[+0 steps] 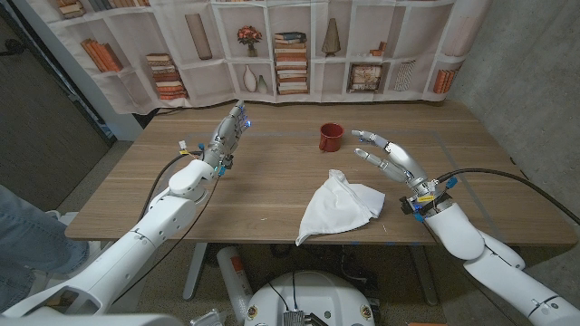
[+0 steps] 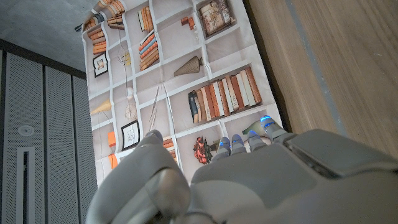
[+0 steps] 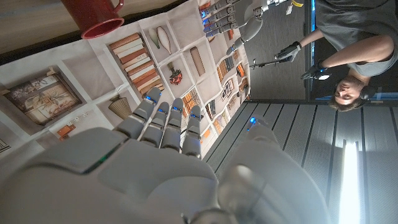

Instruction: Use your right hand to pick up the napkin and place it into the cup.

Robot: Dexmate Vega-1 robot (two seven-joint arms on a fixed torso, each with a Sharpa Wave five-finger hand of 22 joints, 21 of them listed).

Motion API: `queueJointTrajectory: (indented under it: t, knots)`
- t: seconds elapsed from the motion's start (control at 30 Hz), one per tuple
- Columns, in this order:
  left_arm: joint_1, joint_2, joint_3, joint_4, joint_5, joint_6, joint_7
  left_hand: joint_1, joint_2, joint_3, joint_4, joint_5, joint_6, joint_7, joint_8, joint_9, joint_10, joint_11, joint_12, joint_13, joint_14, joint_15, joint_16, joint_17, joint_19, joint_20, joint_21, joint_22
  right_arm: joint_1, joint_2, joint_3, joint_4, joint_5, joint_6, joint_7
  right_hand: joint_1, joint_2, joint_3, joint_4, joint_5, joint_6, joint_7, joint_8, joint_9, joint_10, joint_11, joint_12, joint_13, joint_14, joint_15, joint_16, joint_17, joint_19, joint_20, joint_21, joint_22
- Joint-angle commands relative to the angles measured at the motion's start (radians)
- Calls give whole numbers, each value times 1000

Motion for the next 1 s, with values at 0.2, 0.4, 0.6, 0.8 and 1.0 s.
queueJointTrajectory:
  t: [0.2, 0.4, 0.6, 0.8, 1.0]
  knots:
    - [-9, -1, 3, 4, 7, -1, -2, 4, 8, -5, -3, -4, -2, 0, -2, 2, 2, -4, -2, 1, -4, 5, -3, 1, -111, -42, -7, 3, -18, -20, -1, -46, -158, -61, -80, 10, 0, 2, -10, 2, -2, -5, -1, 5, 4, -3, -1, 4, 2, -3, -4, 1, 13, -40, -3, 2]
    - [-11, 0, 5, 4, 11, 0, -1, 4, 9, -6, -3, -4, -1, 0, -2, 2, 2, -3, -2, 2, -2, 6, -2, 1, -110, -42, -9, 3, -26, -37, -5, -69, -212, -94, -103, 13, -3, 1, -13, 2, -1, -7, -1, 5, 5, -1, -1, 4, 4, -5, -4, 0, 15, -38, -5, 2]
    - [-12, 1, 4, 1, 13, 0, 1, 5, 10, -7, -3, -5, -1, 0, -2, 2, 3, -4, -3, 2, -4, 8, -3, 1, -109, -42, -13, 3, -22, -52, -19, -72, -222, -107, -115, 16, -7, 1, -16, 3, 0, -8, -1, 5, 7, -4, -2, 4, 4, -4, -4, 0, 18, -38, -8, 2]
    - [-12, 5, 3, -5, 15, 3, 4, 5, 11, -8, -3, -5, -1, 0, -3, 2, 2, -3, -3, 2, -6, 7, -4, 1, -109, -42, -15, 4, -15, -65, -33, -75, -242, -120, -129, 18, -9, 0, -18, 4, -1, -10, -2, 5, 8, -4, -3, 4, 4, -3, -4, -1, 20, -38, -10, 2]
    - [-16, 6, 3, -5, 15, 6, 2, 5, 11, -8, -3, -5, -1, 0, -3, 2, 3, -3, -3, 2, -4, 7, -4, 1, -108, -42, -16, 4, -18, -80, -41, -94, -279, -150, -147, 20, -10, 0, -20, 4, -3, -11, -3, 5, 8, -4, -4, 4, 4, -4, -5, -1, 22, -37, -12, 2]
